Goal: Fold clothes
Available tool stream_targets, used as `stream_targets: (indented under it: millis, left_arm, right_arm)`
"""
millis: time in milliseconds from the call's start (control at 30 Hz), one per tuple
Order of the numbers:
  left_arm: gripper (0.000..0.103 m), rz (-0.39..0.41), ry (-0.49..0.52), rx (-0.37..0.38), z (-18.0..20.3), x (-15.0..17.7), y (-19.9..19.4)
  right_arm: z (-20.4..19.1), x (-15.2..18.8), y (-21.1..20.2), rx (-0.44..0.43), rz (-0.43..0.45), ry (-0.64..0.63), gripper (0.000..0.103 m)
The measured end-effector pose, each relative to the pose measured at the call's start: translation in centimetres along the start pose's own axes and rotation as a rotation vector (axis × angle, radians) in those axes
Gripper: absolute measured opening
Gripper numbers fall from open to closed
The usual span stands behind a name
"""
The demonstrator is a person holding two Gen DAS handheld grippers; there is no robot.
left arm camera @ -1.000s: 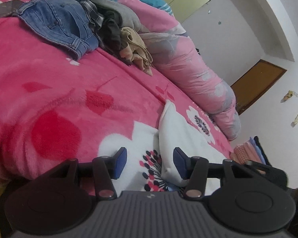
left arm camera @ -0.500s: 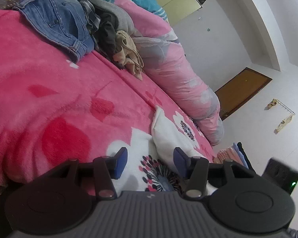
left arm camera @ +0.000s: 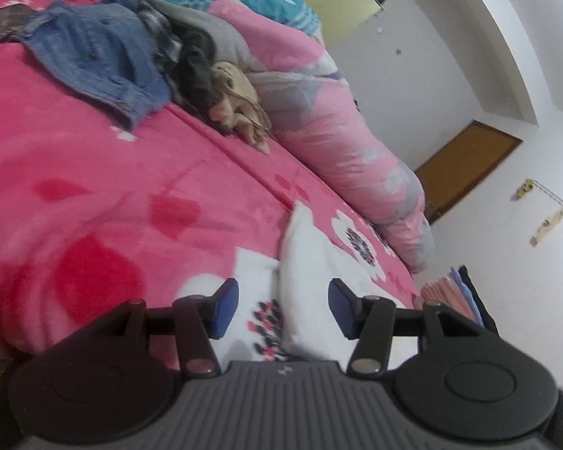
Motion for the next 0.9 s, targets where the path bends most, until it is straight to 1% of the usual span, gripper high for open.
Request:
stream_targets:
  millis: [33, 100, 133, 200, 300, 400, 433, 500, 533, 567, 667, 733, 800, 833, 900]
  left_arm:
    - [0.055, -0.018, 0.002, 0.001, 0.3, 0.1, 0.6]
    - [0.055, -0.059, 0.007, -0.010, 0.6, 0.5, 1.9]
    - [0.055, -0.079, 0.008, -0.017, 0.7, 0.7, 2.6]
    - [0.054, -0.113, 0.008, -0.028, 0.8, 1.0, 4.0]
    - [0.049, -0.146, 0.007, -0.052, 0.7, 1.3, 5.8]
    - [0.041, -0.181, 0.024, -0.081, 0.8, 1.5, 7.0]
    - [0.040, -0.189, 0.032, -0.088, 0.9, 1.5, 7.2]
    - [0.036, -0.198, 0.045, -0.100, 1.1, 1.3, 7.3]
    - [0.035, -0.204, 0.053, -0.108, 1.2, 1.3, 7.4]
    - [0.034, -0.209, 0.058, -0.118, 1.2, 1.2, 7.5]
    - [0.027, -0.218, 0.064, -0.142, 1.4, 1.1, 7.6]
    - [0.015, -0.218, 0.063, -0.149, 1.4, 1.1, 7.7]
    - [0.013, -0.217, 0.063, -0.156, 1.4, 1.2, 7.7]
    - [0.013, -0.217, 0.062, -0.160, 1.4, 1.2, 7.7]
    - [0.014, -0.216, 0.062, -0.167, 1.5, 1.2, 7.8]
  right_arm:
    - [1.0, 0.3, -0.8, -0.018, -0.004, 0.058, 0.025]
    - [3.8, 1.5, -2.4, -0.002, -0.041, 0.184, 0.027]
    - [5.3, 2.4, -3.3, 0.019, -0.063, 0.240, 0.027]
    - [9.1, 5.3, -6.0, 0.098, -0.119, 0.395, 0.029]
    - [14.8, 11.6, -11.7, 0.287, -0.213, 0.657, 0.031]
    - [18.8, 19.3, -19.1, 0.535, -0.300, 0.928, 0.033]
    - [19.8, 21.7, -21.6, 0.628, -0.338, 0.989, 0.033]
    - [21.2, 25.7, -25.6, 0.812, -0.427, 1.069, 0.033]
    - [21.7, 27.1, -27.2, 0.865, -0.445, 1.110, 0.033]
    - [22.0, 28.2, -28.7, 0.887, -0.435, 1.162, 0.033]
    - [21.9, 30.2, -29.9, 0.872, -0.397, 1.244, 0.033]
    - [21.8, 31.5, -30.0, 0.850, -0.381, 1.279, 0.033]
    - [21.6, 32.8, -29.4, 0.813, -0.368, 1.312, 0.033]
    - [21.7, 33.4, -28.8, 0.782, -0.359, 1.343, 0.033]
    - [21.5, 34.0, -29.1, 0.728, -0.342, 1.417, 0.033]
Point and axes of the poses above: each gripper's, at about its wrist camera, not at the fingertips, and y roughly the way its jaws point, z to its right, x to its underside, the point moved 8 cm from there along y, roughly the way its jaws point, and after that the axes turned 13 degrees about x, right-handed, at the moved point
